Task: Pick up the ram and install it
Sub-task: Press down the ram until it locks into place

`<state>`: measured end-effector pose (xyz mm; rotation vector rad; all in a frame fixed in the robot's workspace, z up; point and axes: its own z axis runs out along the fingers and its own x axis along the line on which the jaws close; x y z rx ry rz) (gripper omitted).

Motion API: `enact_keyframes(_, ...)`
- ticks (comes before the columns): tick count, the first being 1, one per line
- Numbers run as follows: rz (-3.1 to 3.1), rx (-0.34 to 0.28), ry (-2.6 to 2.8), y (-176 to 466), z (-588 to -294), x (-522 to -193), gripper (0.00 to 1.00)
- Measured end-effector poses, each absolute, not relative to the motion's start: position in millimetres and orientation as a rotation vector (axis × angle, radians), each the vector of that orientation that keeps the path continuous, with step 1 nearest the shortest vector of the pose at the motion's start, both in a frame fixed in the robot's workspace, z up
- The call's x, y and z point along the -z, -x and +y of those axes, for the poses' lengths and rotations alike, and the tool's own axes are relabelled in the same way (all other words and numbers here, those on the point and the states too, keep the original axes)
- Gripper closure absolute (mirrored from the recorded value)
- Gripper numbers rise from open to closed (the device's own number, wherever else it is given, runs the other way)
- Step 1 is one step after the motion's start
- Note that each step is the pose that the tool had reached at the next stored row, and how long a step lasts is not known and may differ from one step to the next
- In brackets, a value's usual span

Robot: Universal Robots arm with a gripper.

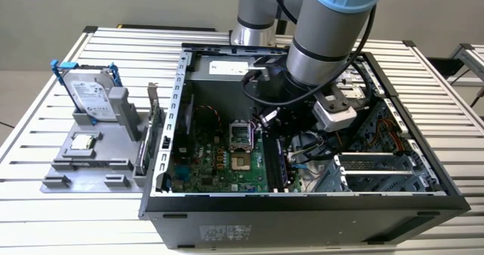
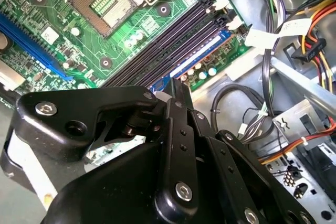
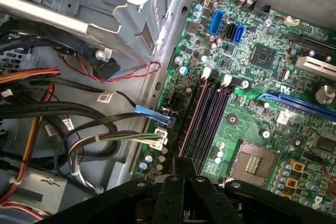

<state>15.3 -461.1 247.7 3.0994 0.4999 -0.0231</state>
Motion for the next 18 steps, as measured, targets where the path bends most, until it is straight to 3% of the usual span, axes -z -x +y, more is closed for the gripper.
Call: enact_keyframes(18, 0.631, 0.023, -3.077, -15.3, -460.8, -248.0, 1.0)
